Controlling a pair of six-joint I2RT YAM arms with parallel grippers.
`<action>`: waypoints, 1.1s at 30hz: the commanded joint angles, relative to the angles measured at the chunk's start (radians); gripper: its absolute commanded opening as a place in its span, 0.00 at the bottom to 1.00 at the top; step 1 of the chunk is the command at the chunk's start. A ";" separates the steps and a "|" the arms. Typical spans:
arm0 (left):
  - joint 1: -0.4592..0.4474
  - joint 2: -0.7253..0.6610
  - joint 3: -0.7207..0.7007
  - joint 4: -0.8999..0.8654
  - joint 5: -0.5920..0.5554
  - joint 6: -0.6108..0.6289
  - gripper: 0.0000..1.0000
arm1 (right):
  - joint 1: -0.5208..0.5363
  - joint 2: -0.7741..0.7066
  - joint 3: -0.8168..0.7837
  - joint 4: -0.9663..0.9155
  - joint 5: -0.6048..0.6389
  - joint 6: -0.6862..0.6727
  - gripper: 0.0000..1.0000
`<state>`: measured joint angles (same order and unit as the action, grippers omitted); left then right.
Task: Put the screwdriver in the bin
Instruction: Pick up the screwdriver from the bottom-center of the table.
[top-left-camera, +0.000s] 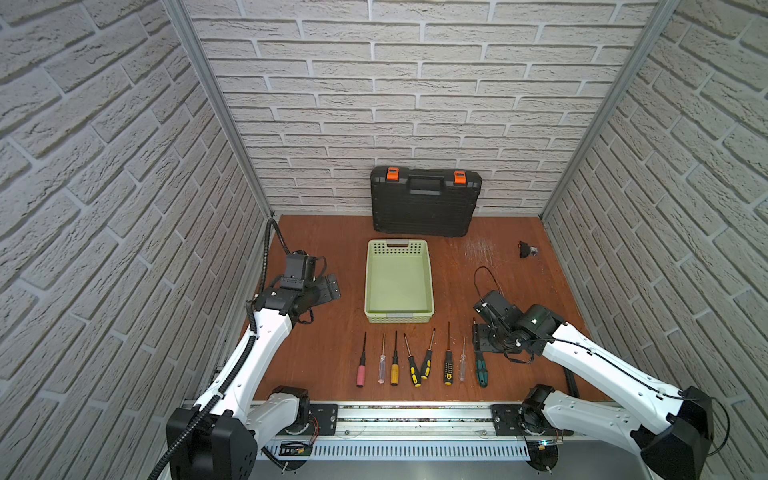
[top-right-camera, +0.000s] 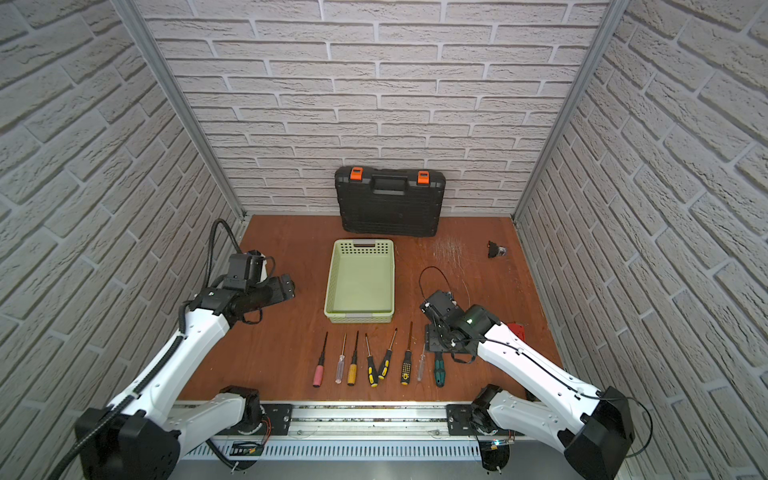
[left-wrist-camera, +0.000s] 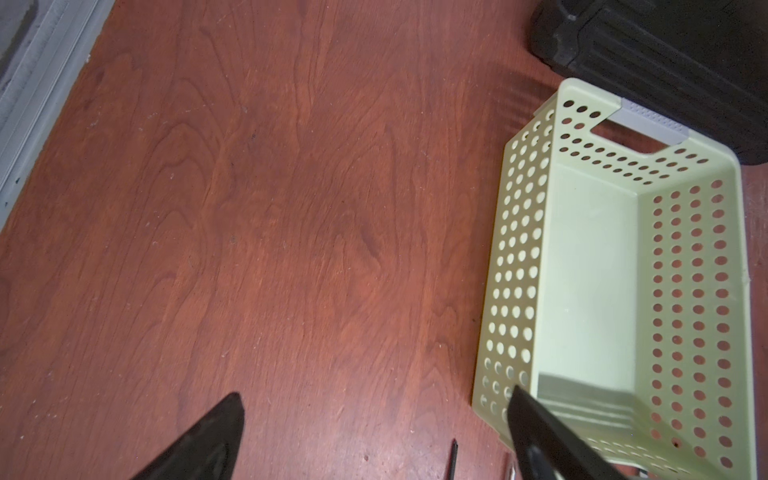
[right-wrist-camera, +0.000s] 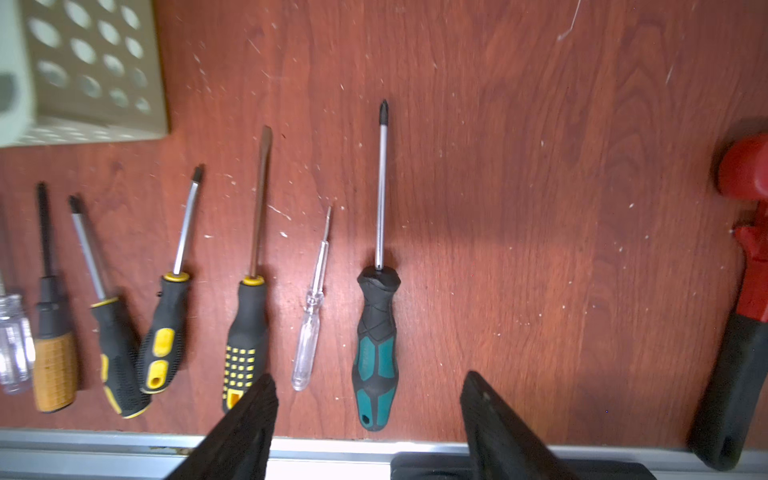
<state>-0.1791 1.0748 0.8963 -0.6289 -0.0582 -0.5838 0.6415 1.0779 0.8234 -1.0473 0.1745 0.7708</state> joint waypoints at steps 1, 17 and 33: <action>-0.003 -0.018 -0.022 0.051 0.001 -0.001 0.98 | 0.003 0.077 -0.044 0.039 -0.017 0.031 0.72; -0.003 -0.073 -0.076 0.064 -0.008 0.006 0.98 | -0.018 0.220 -0.212 0.309 -0.066 0.024 0.58; 0.001 -0.085 -0.059 0.055 -0.031 0.035 0.98 | -0.045 0.222 -0.247 0.326 -0.062 0.053 0.06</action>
<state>-0.1791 1.0016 0.8326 -0.5987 -0.0711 -0.5625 0.6018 1.3037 0.6113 -0.7052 0.0841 0.8089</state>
